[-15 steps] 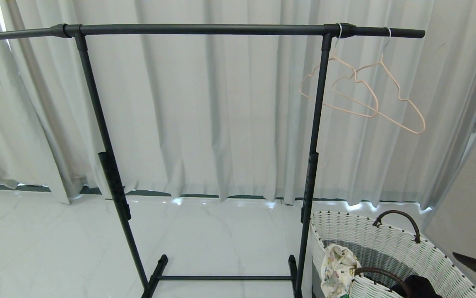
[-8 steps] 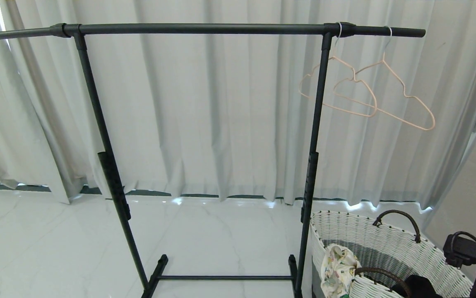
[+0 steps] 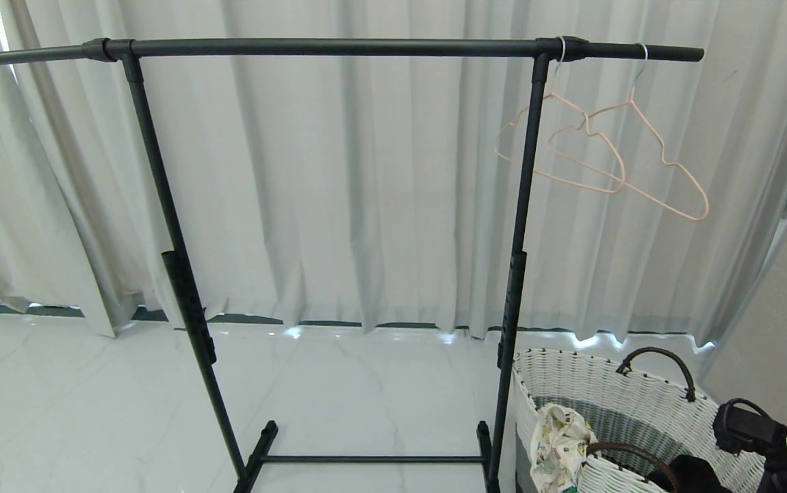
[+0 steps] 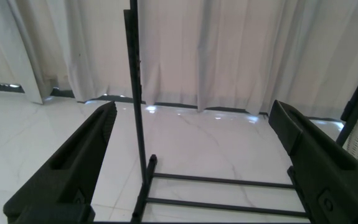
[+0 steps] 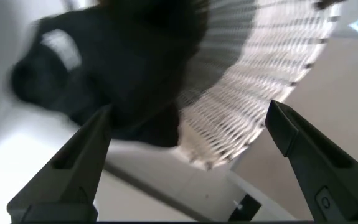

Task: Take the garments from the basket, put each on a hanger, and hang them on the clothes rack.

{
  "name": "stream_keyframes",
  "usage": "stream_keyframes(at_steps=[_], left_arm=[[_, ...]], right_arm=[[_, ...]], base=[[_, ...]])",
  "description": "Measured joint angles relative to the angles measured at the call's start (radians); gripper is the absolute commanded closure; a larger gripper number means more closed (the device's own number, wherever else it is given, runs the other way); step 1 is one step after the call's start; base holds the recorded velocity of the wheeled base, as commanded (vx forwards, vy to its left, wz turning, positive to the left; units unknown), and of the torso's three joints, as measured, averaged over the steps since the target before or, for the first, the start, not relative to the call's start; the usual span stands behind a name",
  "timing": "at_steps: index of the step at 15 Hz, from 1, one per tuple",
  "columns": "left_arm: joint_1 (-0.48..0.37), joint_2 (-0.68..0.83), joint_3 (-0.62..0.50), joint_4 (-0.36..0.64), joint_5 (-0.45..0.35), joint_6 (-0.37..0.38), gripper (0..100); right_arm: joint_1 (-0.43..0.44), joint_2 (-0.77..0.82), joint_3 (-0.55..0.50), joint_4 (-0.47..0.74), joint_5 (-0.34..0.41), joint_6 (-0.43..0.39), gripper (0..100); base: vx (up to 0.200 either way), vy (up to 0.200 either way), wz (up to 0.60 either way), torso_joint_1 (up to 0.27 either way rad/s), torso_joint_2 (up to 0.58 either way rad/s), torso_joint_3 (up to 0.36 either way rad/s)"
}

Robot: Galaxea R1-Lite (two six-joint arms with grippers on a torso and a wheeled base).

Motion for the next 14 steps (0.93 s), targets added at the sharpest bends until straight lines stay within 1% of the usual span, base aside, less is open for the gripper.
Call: stream_keyframes(at_steps=[1, 2, 6, 7, 10, 12, 14], left_arm=[[0.0, 0.0, 0.0, 0.0, 0.0, 0.0, 0], [0.0, 0.0, 0.0, 0.0, 0.0, 0.0, 0], [0.0, 0.0, 0.0, 0.0, 0.0, 0.0, 0], [0.0, 0.0, 0.0, 0.0, 0.0, 0.0, 0], [0.0, 0.0, 0.0, 0.0, 0.0, 0.0, 0], [0.0, 0.0, 0.0, 0.0, 0.0, 0.0, 0], [0.0, 0.0, 0.0, 0.0, 0.0, 0.0, 0]], right_arm=[[0.0, 0.031, 0.001, -0.053, -0.001, 0.015, 0], [0.0, 0.056, 0.0, -0.08, -0.002, 0.032, 0], [0.003, 0.106, 0.0, -0.091, 0.009, 0.099, 0], [0.004, 0.112, 0.0, -0.092, 0.018, 0.12, 100], [0.004, 0.12, 0.003, -0.103, 0.02, 0.137, 100], [0.004, 0.098, 0.004, -0.108, 0.019, 0.147, 100], [0.004, 0.034, 0.005, -0.057, 0.02, 0.166, 100]], base=[[0.0, 0.0, 0.0, 0.0, 0.0, 0.0], [0.0, 0.0, 0.0, 0.0, 0.0, 0.0], [0.0, 0.0, 0.0, 0.0, 0.0, 0.0], [0.0, 0.0, 0.0, 0.0, 0.0, 0.0], [0.0, 0.0, 0.0, 0.0, 0.0, 0.0], [0.0, 0.0, 0.0, 0.0, 0.0, 0.0], [0.0, 0.0, 0.0, 0.0, 0.0, 0.0]])
